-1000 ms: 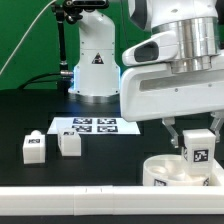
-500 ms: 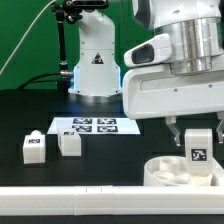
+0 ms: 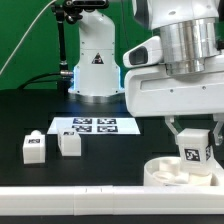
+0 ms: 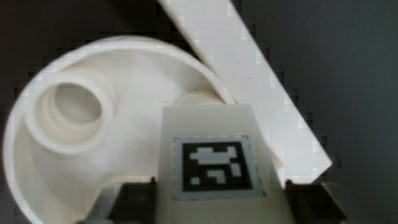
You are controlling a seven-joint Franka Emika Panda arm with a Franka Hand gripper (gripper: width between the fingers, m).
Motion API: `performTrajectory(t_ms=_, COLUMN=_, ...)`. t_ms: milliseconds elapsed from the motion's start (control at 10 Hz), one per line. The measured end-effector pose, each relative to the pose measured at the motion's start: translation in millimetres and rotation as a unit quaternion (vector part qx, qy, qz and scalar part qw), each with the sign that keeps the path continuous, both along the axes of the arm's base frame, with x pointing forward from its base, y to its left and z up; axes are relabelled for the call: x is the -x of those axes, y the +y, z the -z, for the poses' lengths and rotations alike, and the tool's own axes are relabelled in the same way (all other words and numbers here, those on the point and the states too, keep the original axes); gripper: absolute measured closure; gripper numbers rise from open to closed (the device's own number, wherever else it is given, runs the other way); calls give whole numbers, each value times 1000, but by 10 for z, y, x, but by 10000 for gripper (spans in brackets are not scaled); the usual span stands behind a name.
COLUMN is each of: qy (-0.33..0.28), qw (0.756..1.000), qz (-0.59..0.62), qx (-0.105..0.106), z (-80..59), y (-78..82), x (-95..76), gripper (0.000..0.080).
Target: Assemble stool
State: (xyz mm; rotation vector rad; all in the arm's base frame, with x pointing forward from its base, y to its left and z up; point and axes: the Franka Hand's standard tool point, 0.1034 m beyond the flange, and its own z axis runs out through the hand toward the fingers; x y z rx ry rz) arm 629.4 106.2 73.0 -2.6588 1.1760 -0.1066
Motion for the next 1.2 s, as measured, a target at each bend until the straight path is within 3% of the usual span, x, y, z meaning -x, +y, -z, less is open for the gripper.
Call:
performTrajectory(t_ms=300, qy=33, qw=987, qz=154, qx=-41, z=13, y=103, x=40, gripper=456)
performTrajectory(t_ms=700, qy=67, qw=944, qz=310, qx=-89, z=17, y=129, x=41, gripper=456)
performTrajectory(t_ms=1000, qy=79, qw=924, qz=357, qx=-107, z=18, y=120, x=40, gripper=456)
performTrajectory(t_ms=1100, qy=79, qw=926, qz=355, qx=-107, z=20, y=122, x=41, gripper=384)
performTrajectory(t_ms=1200, qy=79, qw=926, qz=355, qx=-107, z=20, y=123, x=42, gripper=384)
